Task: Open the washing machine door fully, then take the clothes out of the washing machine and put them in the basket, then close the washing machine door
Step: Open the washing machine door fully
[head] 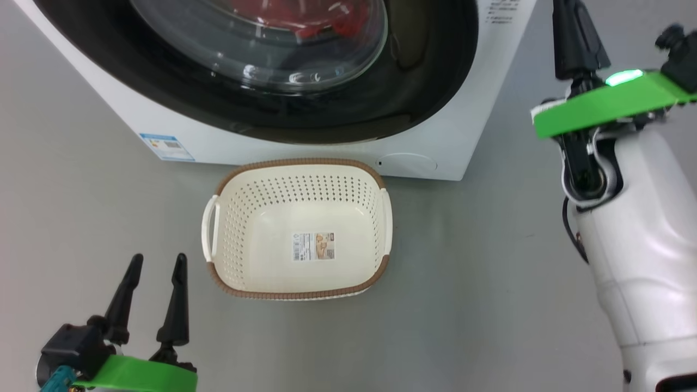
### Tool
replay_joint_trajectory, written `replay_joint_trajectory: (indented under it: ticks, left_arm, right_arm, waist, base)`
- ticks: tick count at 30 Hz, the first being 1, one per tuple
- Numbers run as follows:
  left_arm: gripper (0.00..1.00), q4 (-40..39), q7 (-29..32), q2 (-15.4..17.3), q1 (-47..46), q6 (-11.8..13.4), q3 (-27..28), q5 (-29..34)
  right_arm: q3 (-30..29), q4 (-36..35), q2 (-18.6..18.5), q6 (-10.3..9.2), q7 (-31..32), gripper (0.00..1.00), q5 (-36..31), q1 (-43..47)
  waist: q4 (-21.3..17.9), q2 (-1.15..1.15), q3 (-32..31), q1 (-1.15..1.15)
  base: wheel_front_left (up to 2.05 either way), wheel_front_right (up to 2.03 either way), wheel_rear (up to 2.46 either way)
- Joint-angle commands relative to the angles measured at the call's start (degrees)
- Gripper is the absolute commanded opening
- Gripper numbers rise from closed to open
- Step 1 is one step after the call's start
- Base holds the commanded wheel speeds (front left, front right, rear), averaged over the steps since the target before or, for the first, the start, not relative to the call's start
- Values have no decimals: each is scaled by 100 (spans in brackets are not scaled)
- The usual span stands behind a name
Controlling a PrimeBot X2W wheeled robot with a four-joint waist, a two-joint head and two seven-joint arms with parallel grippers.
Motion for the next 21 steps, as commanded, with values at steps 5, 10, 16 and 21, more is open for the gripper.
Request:
replay_joint_trajectory:
  ticks: [5,10,16,21]
  left_arm:
    - [100,-133,-71,186,-280,-18,125,-113]
    - [100,-101,-71,210,-389,-18,72,-172]
    - [100,-84,-71,237,-474,-18,18,-217]
    - [100,-74,-71,264,-536,-18,-27,-246]
  right_arm:
    - [516,436,-158,9,349,0,639,-687]
    - [724,774,-192,9,1048,0,1815,-1104]
    - [1120,939,-469,9,2045,0,2855,-1387]
    - [1232,1173,-537,9,2626,0,3499,-1635]
  waist:
    - [113,0,268,0]
    - [144,0,402,0]
    - [175,0,507,0]
    - [209,0,591,0]
  base:
    - [0,0,0]
    - [0,0,0]
    - [0,0,0]
    - [0,0,0]
